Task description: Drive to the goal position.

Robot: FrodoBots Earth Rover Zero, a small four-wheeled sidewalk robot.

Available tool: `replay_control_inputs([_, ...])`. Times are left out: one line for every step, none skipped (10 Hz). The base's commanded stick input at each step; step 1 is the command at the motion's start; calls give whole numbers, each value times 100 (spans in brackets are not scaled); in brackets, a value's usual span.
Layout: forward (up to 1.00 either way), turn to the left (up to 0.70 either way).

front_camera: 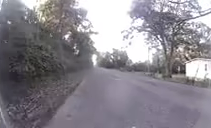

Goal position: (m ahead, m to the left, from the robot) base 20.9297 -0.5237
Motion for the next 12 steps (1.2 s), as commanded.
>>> replay_control_inputs([70,0])
replay_control_inputs([70,0])
replay_control_inputs([70,0])
replay_control_inputs([70,0])
replay_control_inputs([70,0])
replay_control_inputs([70,0])
replay_control_inputs([70,0])
replay_control_inputs([70,0])
replay_control_inputs([70,0])
replay_control_inputs([70,0])
replay_control_inputs([70,0])
replay_control_inputs([70,0])
